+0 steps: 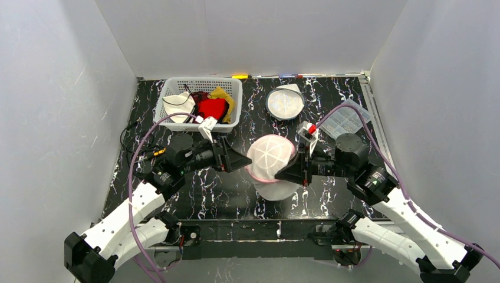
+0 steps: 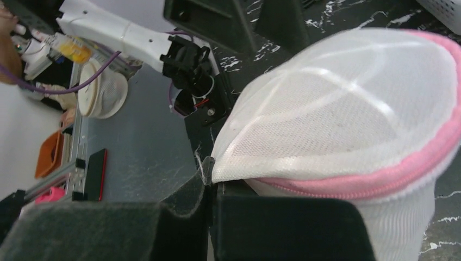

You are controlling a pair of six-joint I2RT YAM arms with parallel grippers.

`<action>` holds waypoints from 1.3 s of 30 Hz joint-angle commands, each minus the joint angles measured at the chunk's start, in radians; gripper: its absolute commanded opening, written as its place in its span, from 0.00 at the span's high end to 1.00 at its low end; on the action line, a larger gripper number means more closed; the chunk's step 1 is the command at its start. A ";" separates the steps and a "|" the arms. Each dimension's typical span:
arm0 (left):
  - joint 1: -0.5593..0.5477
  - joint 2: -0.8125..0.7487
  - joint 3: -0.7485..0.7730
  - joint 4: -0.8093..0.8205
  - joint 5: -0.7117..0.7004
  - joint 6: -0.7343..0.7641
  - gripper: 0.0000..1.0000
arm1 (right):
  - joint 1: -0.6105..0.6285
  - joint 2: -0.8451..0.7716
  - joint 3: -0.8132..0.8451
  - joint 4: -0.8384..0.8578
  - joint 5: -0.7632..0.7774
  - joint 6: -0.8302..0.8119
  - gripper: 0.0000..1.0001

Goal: Unzip the laundry bag and remove the bra
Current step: Adjust the laundry bag at the center of the board.

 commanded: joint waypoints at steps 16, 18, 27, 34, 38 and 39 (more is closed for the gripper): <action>0.064 0.128 -0.068 0.469 0.440 -0.239 0.15 | 0.000 -0.050 0.082 0.071 -0.295 -0.107 0.99; 0.064 0.128 -0.070 0.496 0.444 -0.251 0.26 | -0.001 -0.052 0.076 0.075 -0.294 -0.107 0.99; 0.064 0.110 -0.069 0.536 0.453 -0.275 1.00 | -0.001 -0.052 0.039 0.077 -0.287 -0.110 0.99; 0.063 0.012 -0.101 0.526 0.270 -0.315 1.00 | -0.001 -0.042 0.074 -0.023 0.019 -0.097 0.30; 0.041 -0.067 -0.135 0.474 -0.025 -0.359 1.00 | -0.001 -0.087 0.043 0.013 0.332 0.016 0.01; 0.024 -0.083 -0.142 0.452 -0.111 -0.358 1.00 | -0.001 -0.103 0.030 0.021 0.426 0.048 0.01</action>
